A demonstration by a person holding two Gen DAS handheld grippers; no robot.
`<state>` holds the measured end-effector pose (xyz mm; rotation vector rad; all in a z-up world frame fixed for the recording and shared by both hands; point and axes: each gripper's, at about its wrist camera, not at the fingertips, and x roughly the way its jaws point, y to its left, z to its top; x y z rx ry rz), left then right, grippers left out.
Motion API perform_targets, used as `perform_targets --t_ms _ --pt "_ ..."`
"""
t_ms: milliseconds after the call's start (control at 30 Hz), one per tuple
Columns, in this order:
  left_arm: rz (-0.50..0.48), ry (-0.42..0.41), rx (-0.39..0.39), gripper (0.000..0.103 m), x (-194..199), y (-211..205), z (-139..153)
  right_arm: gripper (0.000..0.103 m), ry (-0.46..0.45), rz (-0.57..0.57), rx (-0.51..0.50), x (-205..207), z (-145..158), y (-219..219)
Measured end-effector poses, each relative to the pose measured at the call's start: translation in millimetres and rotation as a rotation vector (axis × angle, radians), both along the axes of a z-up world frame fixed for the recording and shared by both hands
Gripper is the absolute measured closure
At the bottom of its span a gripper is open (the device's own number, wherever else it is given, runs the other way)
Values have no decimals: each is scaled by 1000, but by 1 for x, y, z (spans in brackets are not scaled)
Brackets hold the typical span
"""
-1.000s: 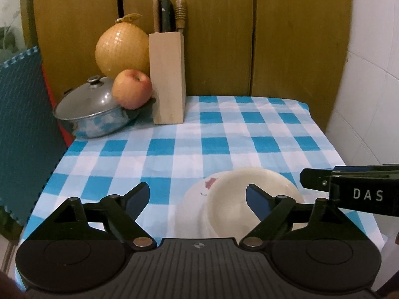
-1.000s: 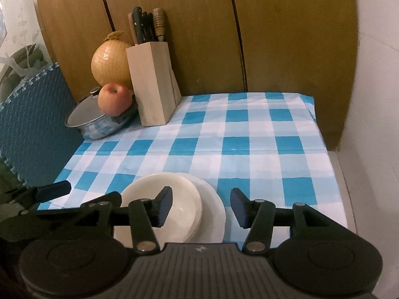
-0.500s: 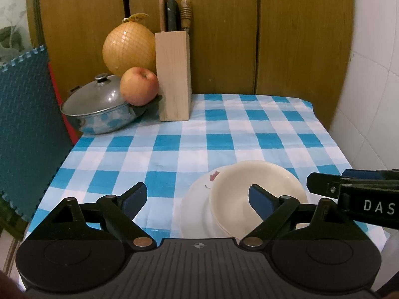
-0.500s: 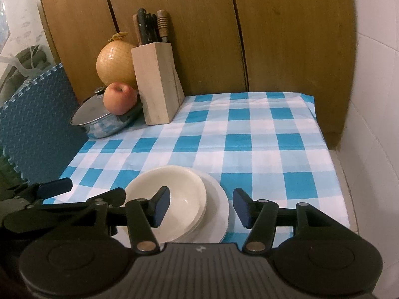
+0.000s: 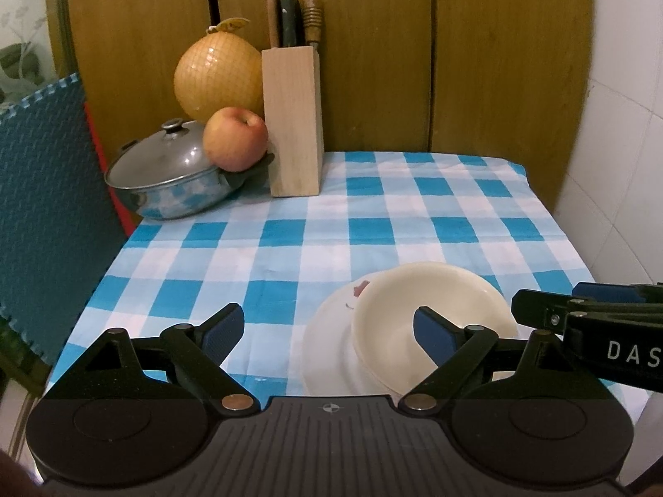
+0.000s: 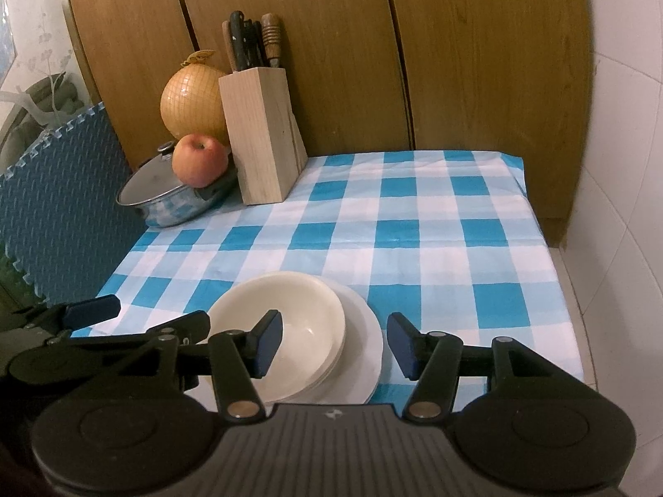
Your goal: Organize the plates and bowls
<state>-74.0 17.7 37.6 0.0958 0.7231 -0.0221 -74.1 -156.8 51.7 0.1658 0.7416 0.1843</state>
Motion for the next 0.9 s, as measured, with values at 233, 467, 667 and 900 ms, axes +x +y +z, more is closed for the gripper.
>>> perform_targets --t_ms 233,467,667,900 --pt "-2 1 -1 11 0 1 0 53 0 0 -4 0 0 0" --pt "1 3 -7 10 -1 2 -1 53 7 3 -5 2 -3 1" --pt "10 7 -26 10 0 2 0 53 10 0 -12 2 -4 0" --pt "14 15 -70 10 0 5 2 53 8 -17 -10 1 -5 -2"
